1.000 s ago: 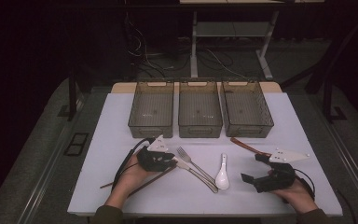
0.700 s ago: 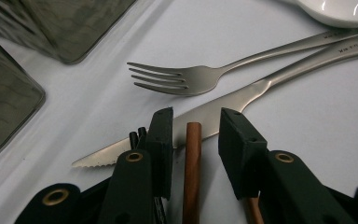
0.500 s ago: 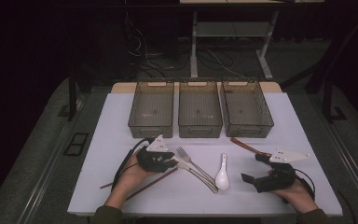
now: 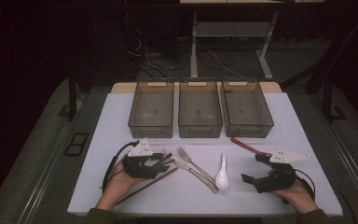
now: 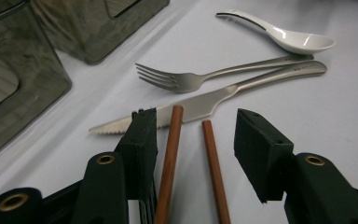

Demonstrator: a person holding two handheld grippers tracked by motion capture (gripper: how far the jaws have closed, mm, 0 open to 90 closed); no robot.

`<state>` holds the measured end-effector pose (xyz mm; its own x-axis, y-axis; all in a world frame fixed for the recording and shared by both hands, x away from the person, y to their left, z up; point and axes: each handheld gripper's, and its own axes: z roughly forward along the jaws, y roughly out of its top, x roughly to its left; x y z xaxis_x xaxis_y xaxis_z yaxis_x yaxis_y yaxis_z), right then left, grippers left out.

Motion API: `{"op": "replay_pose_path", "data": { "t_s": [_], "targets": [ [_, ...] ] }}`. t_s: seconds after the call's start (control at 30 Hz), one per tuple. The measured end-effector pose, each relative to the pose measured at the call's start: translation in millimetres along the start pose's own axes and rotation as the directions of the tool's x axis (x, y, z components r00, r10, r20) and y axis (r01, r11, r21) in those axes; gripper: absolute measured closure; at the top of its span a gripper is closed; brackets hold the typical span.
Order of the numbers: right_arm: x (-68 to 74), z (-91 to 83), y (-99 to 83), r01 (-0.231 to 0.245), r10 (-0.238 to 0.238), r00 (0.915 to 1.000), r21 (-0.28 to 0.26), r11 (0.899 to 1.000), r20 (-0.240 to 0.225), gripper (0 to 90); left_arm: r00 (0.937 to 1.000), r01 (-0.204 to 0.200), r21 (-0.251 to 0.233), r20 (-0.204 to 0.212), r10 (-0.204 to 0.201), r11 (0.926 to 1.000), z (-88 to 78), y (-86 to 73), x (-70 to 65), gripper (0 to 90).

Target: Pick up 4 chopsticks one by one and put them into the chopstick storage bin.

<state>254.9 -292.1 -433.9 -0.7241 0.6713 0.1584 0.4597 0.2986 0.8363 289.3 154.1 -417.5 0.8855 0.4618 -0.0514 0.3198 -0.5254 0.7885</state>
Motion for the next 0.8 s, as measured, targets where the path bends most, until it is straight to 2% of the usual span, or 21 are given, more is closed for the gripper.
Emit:
{"op": "replay_pose_path", "data": {
  "t_s": [0.27,0.3,0.47,0.57,0.73,0.8],
  "targets": [
    [1.0,1.0,-0.4,0.001,-0.001,1.0000,0.005,1.000,-0.005,3.0,0.9993,0.034,-0.008,-0.013,-0.034,0.9994,-18.2,-16.7,-10.5,51.4],
    [1.0,1.1,-0.4,0.002,-0.002,1.0000,0.004,1.000,-0.005,3.0,0.9993,0.036,0.014,-0.013,-0.036,0.9993,-21.8,-23.5,-13.9,52.4],
    [2.2,1.3,-0.6,0.002,-0.002,1.0000,0.007,1.000,-0.005,2.9,0.9984,0.057,0.057,-0.005,-0.056,0.9967,-21.7,-36.0,-19.6,59.0],
    [2.8,1.6,-0.7,0.000,0.000,1.0000,0.009,1.000,-0.006,3.0,0.9978,0.060,0.087,0.020,-0.062,0.9944,-17.3,-38.7,-18.7,62.1],
    [2.3,1.2,-0.9,0.001,-0.001,1.0000,0.008,1.000,-0.005,3.0,0.9983,0.052,0.135,0.017,-0.055,0.9895,-13.6,-39.8,-18.1,66.3],
    [2.3,1.1,-0.9,-0.002,0.002,1.0000,0.010,1.000,-0.005,2.9,0.9982,0.054,0.136,0.018,-0.057,0.9892,-13.4,-40.1,-17.8,68.3]
  ]
}}
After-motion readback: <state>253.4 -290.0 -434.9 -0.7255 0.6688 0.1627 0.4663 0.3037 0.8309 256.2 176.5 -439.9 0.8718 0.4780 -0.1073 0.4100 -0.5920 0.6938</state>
